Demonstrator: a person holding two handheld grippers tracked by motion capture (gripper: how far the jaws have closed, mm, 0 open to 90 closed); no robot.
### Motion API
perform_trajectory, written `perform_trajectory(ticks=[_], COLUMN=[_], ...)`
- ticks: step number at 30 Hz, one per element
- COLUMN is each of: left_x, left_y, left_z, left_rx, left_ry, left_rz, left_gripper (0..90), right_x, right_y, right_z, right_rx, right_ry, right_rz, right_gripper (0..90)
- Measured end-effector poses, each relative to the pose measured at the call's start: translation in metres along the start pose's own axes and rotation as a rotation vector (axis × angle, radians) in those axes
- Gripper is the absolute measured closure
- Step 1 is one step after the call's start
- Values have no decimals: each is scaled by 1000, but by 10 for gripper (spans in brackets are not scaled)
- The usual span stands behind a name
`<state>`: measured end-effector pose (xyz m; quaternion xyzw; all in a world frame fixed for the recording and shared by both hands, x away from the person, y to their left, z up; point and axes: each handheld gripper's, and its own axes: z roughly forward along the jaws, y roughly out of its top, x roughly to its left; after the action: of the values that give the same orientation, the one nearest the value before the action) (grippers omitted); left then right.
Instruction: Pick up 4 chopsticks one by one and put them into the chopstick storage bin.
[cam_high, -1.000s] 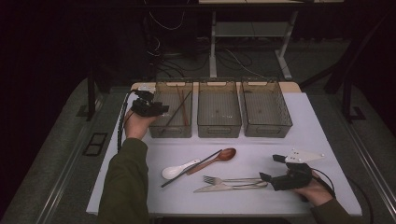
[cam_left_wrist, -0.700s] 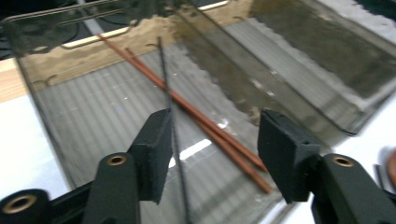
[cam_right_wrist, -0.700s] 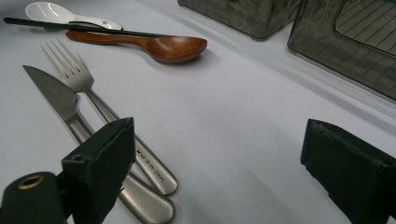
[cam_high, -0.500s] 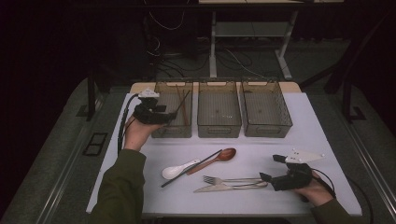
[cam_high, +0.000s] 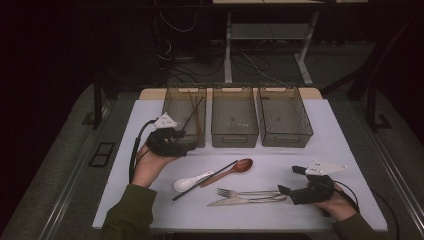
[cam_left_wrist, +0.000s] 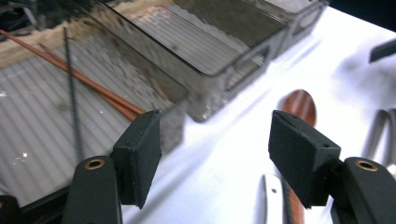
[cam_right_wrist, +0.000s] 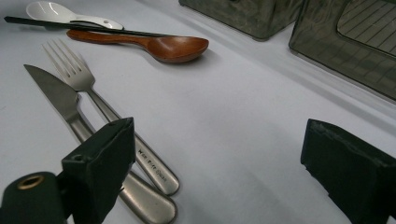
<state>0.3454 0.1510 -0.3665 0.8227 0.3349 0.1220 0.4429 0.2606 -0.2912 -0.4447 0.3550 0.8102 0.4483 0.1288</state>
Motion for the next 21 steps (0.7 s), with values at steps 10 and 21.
perform_trajectory(ticks=[10,21], left_x=[-28,-48], left_y=[-26,-58], left_z=[-3,-7], left_rx=[13,60], left_ry=[-26,-58], left_rz=[39,57], left_gripper=[449,662], right_x=[0,1], right_y=[0,0], right_z=[0,0], right_rx=[-2,1], right_ry=[1,2], right_rz=[0,-3], right_gripper=[101,101])
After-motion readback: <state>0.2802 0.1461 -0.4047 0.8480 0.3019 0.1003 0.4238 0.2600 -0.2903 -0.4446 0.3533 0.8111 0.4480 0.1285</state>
